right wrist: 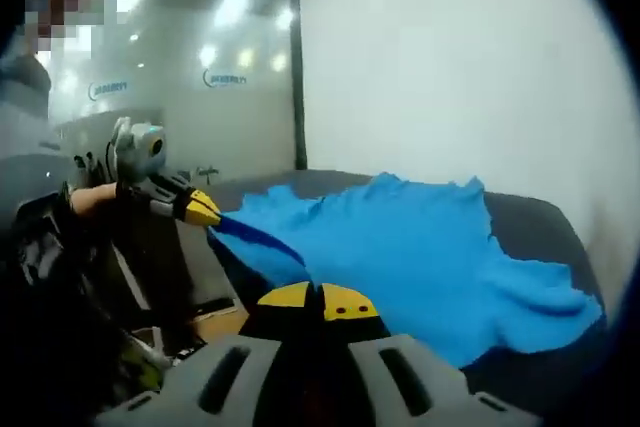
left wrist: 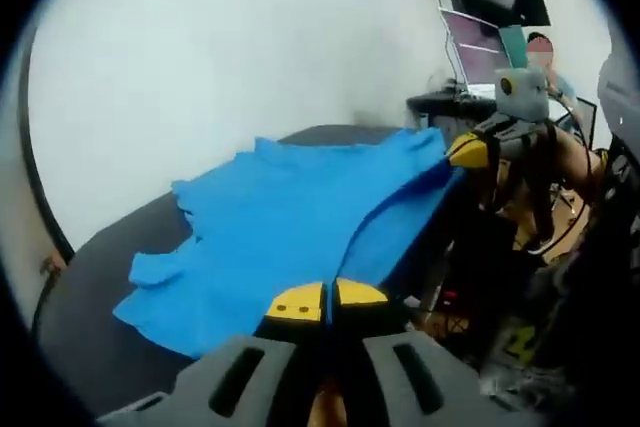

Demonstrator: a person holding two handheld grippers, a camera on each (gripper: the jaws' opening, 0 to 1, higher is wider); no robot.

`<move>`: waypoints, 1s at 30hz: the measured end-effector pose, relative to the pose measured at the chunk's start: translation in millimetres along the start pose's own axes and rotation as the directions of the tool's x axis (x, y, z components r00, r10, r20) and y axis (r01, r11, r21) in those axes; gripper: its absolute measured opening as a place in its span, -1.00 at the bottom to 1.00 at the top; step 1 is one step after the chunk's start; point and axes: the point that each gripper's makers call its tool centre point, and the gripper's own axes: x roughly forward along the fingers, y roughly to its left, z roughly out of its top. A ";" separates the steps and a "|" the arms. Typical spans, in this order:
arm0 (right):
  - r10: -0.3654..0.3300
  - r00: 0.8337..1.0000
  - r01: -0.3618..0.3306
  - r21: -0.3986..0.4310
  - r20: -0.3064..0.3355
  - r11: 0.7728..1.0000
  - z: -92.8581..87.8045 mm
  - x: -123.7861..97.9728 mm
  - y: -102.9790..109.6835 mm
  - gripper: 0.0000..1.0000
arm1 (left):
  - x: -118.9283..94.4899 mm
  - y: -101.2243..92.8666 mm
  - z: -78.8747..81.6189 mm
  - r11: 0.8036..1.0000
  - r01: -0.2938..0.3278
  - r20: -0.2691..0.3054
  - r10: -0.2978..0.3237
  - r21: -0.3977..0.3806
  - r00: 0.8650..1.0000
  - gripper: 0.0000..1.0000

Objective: Spread out the cloth and fold it

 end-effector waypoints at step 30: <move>-0.046 0.971 0.040 0.031 0.233 0.999 30.5 18.8 -49.1 -0.67 | 15.1 236.4 -103.2 0.857 -0.121 -0.037 0.119 -0.501 0.992 -0.68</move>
